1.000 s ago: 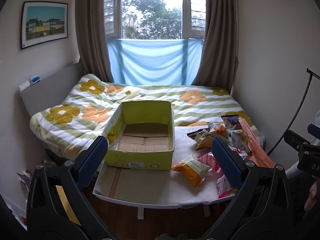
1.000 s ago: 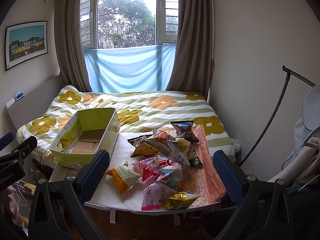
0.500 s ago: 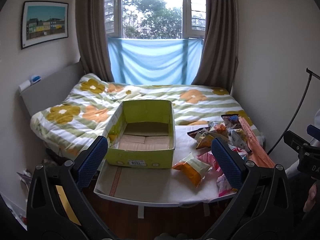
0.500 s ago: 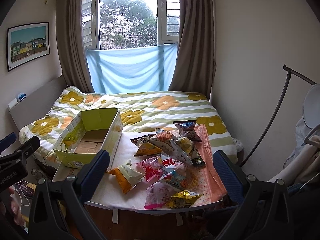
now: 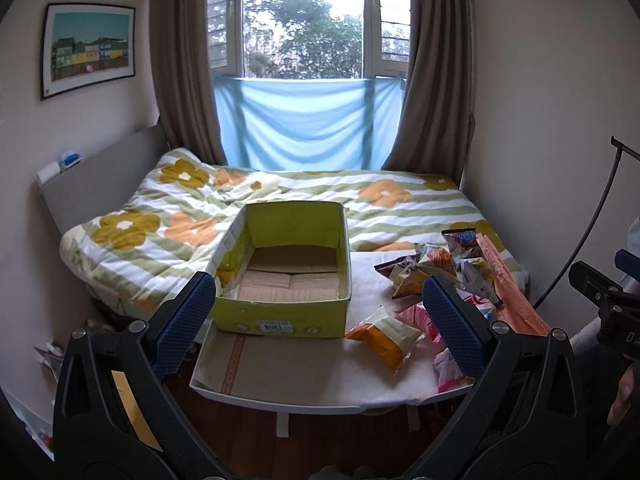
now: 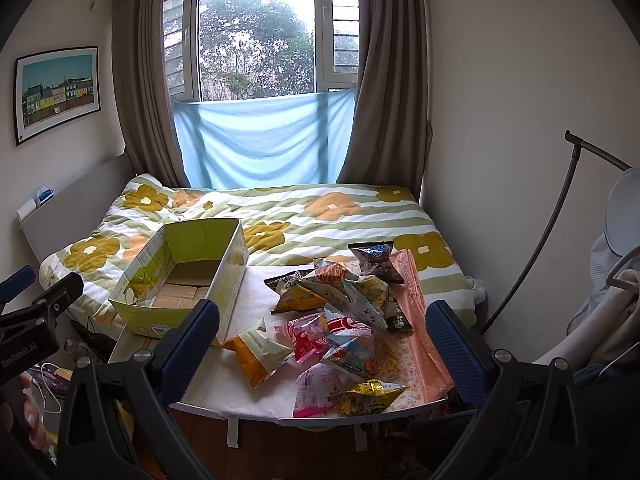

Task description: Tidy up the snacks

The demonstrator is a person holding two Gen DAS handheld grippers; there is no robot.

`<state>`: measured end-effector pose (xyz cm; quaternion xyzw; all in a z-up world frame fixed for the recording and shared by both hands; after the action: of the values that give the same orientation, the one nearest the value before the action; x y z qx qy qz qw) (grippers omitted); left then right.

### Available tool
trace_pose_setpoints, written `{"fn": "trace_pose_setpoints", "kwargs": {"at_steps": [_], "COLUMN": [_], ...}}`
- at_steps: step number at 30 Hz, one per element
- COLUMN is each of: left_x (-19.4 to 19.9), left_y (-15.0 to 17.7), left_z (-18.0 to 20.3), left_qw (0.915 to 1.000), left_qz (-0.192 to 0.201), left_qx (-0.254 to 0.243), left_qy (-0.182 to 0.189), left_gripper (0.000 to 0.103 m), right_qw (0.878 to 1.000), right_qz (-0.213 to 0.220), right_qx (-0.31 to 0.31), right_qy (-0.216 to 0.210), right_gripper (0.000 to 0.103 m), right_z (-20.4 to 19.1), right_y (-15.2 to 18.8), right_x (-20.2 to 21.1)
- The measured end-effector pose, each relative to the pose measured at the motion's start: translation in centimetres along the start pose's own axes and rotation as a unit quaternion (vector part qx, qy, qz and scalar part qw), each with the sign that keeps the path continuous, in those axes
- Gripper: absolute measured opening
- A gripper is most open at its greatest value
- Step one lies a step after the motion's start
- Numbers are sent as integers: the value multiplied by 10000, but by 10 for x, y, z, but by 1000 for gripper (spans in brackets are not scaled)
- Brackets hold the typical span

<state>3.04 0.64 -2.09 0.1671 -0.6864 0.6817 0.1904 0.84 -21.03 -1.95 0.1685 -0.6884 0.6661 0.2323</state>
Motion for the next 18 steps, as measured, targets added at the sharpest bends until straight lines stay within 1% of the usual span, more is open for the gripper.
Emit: {"fn": "trace_pose_setpoints", "kwargs": {"at_steps": [7,18], "left_x": [-4,-5], "left_y": [-2,-6], "left_z": [1,-3], "left_qw": [10000,9999], "left_qz": [-53,-61], "left_qx": [20,25], "left_qy": [55,92], "left_gripper": [102,102], "right_qw": [10000,10000], "right_qz": [-65,-8], "right_qx": [-32,-30], "right_qy": [-1,34], "right_gripper": [103,103], "right_z": [1,0], "right_y": [-1,-1], "right_x": [-2,-1]}}
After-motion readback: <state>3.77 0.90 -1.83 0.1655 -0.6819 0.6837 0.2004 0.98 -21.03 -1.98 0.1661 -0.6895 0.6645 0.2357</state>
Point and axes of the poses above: each gripper's, at about its wrist camera, not at the fingertips, and x roughly against the way its jaws point, z to its right, y to its underside, the point moved 4 cm from there along -x, roughly the way its jaws point, and after that the axes turned 1 degree about y, right-handed, at the moved point
